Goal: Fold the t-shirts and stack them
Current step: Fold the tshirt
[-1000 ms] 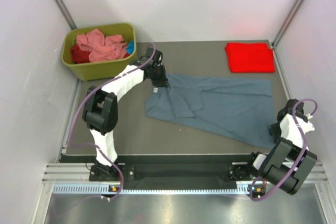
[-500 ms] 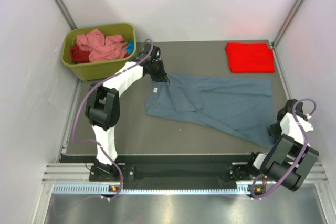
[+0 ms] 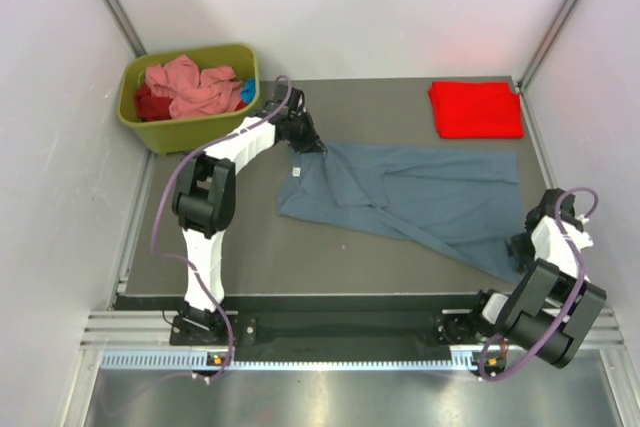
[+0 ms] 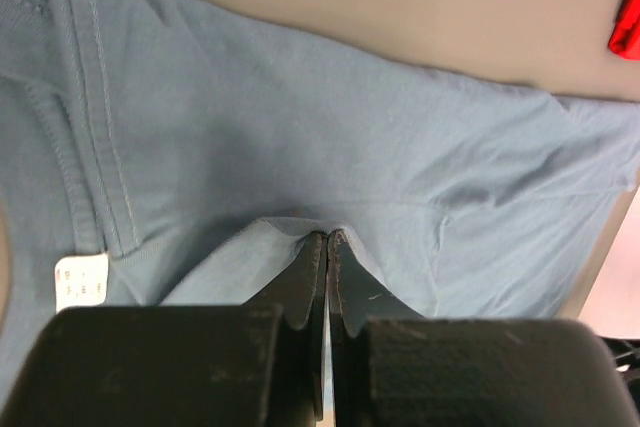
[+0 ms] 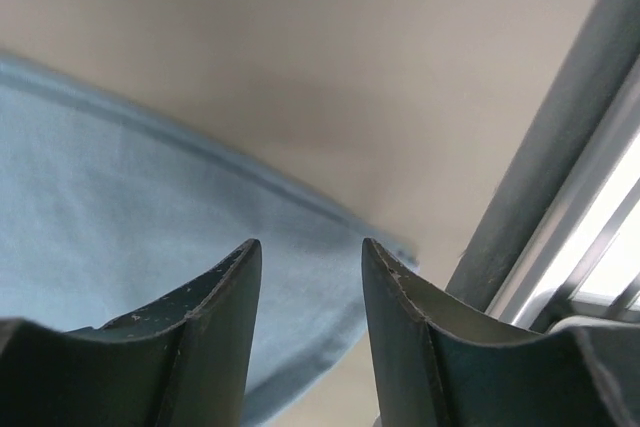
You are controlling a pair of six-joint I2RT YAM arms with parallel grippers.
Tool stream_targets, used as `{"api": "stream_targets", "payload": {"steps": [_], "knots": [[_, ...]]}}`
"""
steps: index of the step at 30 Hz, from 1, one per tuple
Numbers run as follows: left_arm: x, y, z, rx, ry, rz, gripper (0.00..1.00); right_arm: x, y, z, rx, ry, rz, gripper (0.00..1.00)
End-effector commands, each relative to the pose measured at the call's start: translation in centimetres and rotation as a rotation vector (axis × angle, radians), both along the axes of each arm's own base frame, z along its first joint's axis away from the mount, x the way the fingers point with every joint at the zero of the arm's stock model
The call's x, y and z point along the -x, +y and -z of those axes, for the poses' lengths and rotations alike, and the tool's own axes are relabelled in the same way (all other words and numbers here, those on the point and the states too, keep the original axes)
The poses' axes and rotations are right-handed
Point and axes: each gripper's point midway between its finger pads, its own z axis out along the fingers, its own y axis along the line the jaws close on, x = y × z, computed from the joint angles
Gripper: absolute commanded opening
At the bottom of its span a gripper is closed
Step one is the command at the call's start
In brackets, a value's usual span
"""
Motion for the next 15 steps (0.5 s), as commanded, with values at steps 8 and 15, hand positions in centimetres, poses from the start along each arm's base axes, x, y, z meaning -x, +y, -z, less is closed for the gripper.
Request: {"api": "stream_targets", "payload": {"steps": [8,15], "knots": [[-2.5,-0.6,-2.2,0.064,-0.090,-0.009,0.00,0.7,2.6,2.2,-0.014,0.048,-0.049,0.46],[-1.8,0.0,-4.1,0.053,-0.109,-0.017,0.00,-0.7,1.4,1.2,0.041,0.025,-0.061,0.00]]}}
